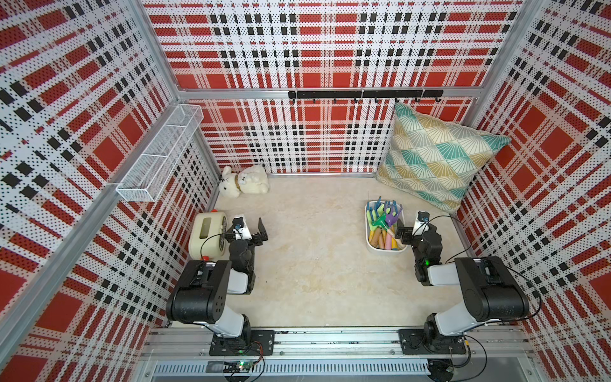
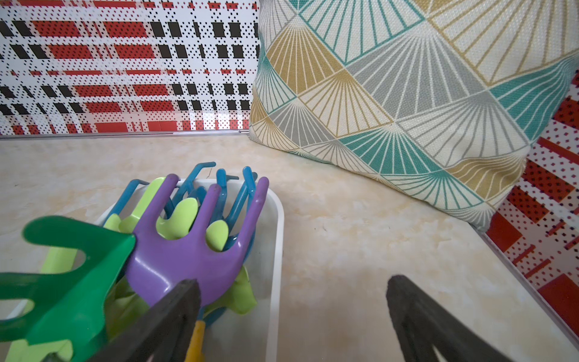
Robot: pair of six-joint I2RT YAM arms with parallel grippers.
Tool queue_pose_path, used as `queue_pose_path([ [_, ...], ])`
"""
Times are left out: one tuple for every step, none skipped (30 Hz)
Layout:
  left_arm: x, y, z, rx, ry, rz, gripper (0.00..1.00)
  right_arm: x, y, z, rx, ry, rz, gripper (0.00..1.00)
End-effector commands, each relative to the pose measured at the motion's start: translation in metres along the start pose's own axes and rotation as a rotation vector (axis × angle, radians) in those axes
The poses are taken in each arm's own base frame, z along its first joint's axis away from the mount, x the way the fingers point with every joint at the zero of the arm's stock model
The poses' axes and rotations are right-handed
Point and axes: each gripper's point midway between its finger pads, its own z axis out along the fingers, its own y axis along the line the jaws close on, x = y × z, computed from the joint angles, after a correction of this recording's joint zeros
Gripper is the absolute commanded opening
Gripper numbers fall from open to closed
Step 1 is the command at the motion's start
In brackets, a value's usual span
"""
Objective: Put the rake into the storage box
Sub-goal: Reset both arms
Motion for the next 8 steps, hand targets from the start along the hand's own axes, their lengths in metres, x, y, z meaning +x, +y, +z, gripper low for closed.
queue_pose_path([
  [-0.0073, 0.0, 0.0016, 0.0, -0.026, 0.001, 0.99, -0.0005, -0.0009, -0.0006, -0.003, -0.003, -0.005, 1.0],
  [-0.0068, 0.0005, 0.0017, -0.002, -0.024, 0.001, 0.99, 0.0003, -0.0009, -0.0001, -0.003, 0.001, -0.005, 1.0],
  [-0.0074, 0.0007, 0.0017, -0.002, -0.026, 0.0, 0.99, -0.0001, -0.0008, 0.0008, -0.003, 0.001, -0.005, 1.0],
  [-0.0074, 0.0004, 0.0016, -0.001, -0.026, 0.0, 0.99, 0.0, -0.0007, 0.0007, -0.003, 0.002, -0.005, 1.0],
  [-0.0071, 0.0006, 0.0017, -0.002, -0.025, 0.0, 0.99, 0.0001, -0.0009, 0.0004, -0.003, 0.001, -0.005, 1.0],
  [-0.007, 0.0006, 0.0017, -0.002, -0.025, 0.0, 0.99, -0.0007, -0.0004, 0.0, -0.005, -0.001, -0.004, 1.0],
  [-0.007, 0.0003, 0.0017, -0.001, -0.025, 0.0, 0.99, -0.0004, -0.0008, -0.0003, -0.003, -0.002, -0.005, 1.0],
  [-0.0071, 0.0004, 0.0017, -0.001, -0.025, 0.0, 0.99, -0.0013, -0.0009, -0.0002, -0.003, -0.004, -0.005, 1.0],
])
